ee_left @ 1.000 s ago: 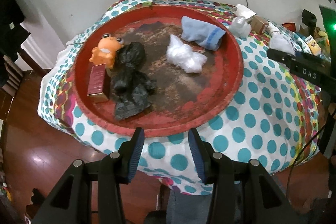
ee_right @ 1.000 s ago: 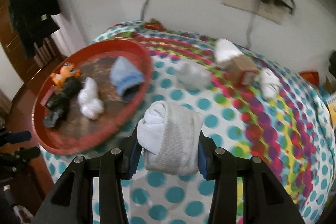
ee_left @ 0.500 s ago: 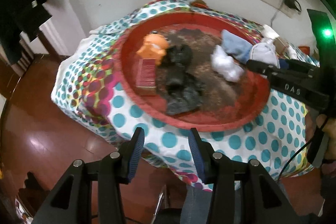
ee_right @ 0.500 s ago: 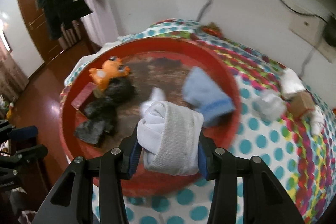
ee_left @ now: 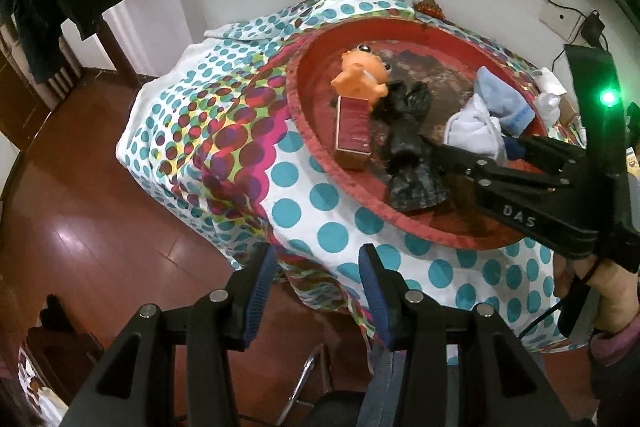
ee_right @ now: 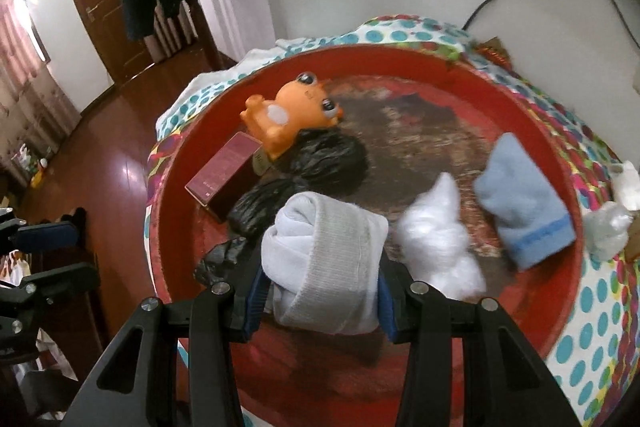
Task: Organize objects
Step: 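Lower the rolled white sock into the tray and open the right tool, then move the right tool to the white sock on the bed and grasp it, then grasp the clear plastic bag with the left tool while the right tool holds the white sock, then lift the clear plastic bag and carry it over the red tray with the left tool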
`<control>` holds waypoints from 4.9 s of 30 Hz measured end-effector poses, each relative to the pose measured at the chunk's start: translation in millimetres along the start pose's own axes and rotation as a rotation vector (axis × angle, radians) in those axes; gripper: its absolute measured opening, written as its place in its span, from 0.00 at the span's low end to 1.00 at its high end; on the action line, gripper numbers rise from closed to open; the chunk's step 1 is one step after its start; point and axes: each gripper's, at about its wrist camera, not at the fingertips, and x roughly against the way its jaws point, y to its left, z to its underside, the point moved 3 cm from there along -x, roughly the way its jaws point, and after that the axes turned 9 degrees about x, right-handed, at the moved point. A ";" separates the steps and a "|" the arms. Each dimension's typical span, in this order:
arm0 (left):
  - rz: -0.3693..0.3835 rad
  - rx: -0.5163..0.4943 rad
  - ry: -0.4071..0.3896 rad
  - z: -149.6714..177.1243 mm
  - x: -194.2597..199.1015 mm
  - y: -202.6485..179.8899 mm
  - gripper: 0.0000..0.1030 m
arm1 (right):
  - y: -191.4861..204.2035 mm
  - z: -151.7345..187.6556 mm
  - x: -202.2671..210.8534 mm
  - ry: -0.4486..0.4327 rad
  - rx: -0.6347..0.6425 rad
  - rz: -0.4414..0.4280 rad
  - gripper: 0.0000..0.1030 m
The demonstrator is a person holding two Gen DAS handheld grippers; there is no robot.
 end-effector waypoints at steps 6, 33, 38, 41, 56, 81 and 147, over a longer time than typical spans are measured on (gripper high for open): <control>0.000 -0.010 0.013 1.6 -3.7 -1.4 0.43 | 2.6 -0.7 -10.3 0.011 0.004 0.000 0.44; 0.056 -0.190 0.024 1.5 -5.3 -94.7 0.43 | -145.8 83.8 103.9 -0.131 -0.267 0.186 0.66; 0.096 -0.268 0.025 4.9 -5.0 -136.5 0.43 | -220.9 135.3 122.4 -0.086 -0.386 0.327 0.66; 0.126 -0.301 0.039 7.0 -8.1 -162.1 0.43 | -256.0 159.8 127.4 -0.072 -0.439 0.371 0.66; 0.195 -0.425 0.080 4.0 -35.0 -263.0 0.43 | -354.3 160.3 88.1 -0.078 -0.543 0.434 0.66; 0.132 -0.479 0.040 -43.1 -79.3 -327.7 0.45 | -363.6 156.8 75.0 -0.049 -0.460 0.440 0.35; 0.189 -0.342 0.162 -100.3 -135.6 -401.0 0.39 | -331.5 187.6 95.2 -0.039 -0.469 0.445 0.42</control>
